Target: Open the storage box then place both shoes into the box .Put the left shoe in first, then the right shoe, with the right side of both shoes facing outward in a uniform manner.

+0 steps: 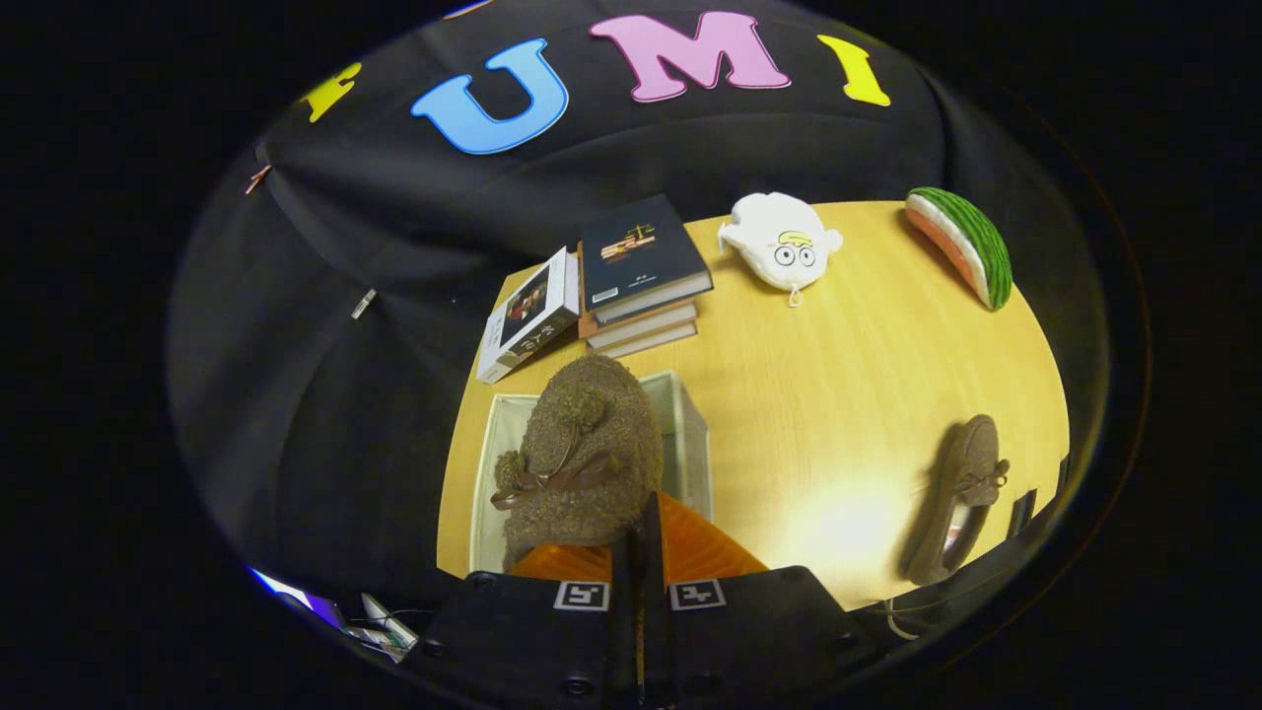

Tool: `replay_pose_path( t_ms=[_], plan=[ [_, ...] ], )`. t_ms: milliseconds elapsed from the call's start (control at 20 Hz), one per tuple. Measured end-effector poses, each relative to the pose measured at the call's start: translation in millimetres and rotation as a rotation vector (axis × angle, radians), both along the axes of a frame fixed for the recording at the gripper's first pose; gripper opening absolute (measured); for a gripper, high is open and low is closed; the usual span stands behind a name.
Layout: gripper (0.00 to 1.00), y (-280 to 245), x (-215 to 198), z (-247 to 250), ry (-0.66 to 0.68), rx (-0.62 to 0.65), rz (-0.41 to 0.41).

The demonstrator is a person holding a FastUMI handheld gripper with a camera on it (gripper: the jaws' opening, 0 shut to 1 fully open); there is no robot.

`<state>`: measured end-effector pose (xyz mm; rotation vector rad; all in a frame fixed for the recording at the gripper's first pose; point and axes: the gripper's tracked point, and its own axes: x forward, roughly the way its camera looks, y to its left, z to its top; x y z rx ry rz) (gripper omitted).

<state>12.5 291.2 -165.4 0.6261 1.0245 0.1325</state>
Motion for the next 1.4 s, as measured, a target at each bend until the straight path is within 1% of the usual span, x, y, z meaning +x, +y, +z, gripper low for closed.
replay_pose_path(
  t_ms=[200, 450, 700, 850, 1150, 1250, 1300, 1400],
  plan=[
    [0.08, 43.1, 10.2, -17.0, 0.044, -0.020, 0.032],
    [0.08, 76.3, 14.0, -34.2, 0.082, -0.039, 0.034],
    [0.08, 90.0, 12.7, -48.7, 0.100, -0.066, 0.039],
    [0.08, 92.7, 9.1, -55.2, 0.112, -0.092, 0.067],
    [0.08, 101.2, 13.7, -58.3, 0.127, -0.060, 0.068],
    [0.09, 103.6, 13.8, -62.9, 0.131, -0.057, 0.069],
    [0.14, 108.2, 13.8, -67.2, 0.133, -0.049, 0.067],
    [0.17, 115.1, 7.7, -69.2, 0.156, -0.032, 0.085]
  ],
)
